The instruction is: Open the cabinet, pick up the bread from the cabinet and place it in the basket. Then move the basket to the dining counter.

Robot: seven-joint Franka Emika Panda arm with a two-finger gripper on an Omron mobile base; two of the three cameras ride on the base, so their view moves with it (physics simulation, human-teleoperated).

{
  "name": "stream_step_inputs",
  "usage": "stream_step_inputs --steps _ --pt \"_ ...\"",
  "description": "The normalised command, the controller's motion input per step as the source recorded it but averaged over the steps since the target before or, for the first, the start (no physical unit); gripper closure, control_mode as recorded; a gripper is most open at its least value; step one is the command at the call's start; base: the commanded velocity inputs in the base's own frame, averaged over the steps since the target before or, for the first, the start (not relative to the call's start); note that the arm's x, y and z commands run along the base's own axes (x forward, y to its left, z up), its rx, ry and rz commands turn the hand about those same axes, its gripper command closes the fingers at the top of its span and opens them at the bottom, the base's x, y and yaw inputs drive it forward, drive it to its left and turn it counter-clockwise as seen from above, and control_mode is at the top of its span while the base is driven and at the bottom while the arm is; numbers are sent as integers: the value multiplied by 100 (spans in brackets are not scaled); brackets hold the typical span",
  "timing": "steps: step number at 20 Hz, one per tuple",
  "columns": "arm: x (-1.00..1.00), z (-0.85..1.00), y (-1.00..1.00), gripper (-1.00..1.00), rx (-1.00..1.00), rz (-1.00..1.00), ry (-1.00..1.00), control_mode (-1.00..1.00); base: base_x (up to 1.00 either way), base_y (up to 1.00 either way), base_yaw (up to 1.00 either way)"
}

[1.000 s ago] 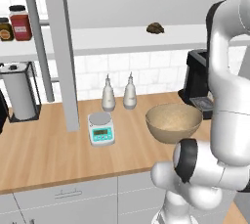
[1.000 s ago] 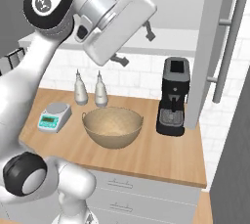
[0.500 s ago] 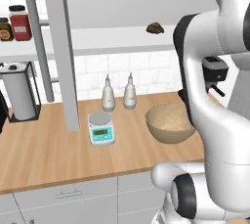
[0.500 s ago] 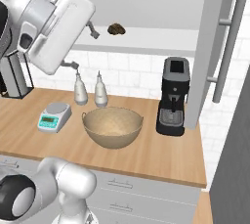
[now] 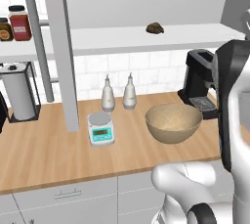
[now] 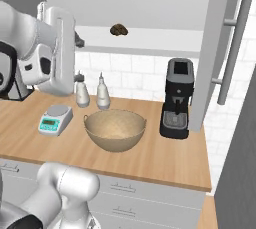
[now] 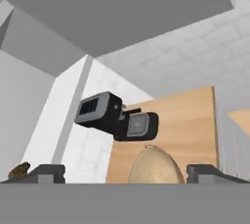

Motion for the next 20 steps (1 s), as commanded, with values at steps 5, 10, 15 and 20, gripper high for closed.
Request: stream_step_inputs --steps 5,10,15,20 --pt "11 -1 8 -100 -30 70 27 -100 0 0 0" --pt "63 0 19 -100 -33 53 1 -100 0 0 0" --pt "79 -8 2 -100 -31 43 -16 -100 0 0 0" --pt "70 -8 15 -100 -11 12 -21 -100 0 0 0"
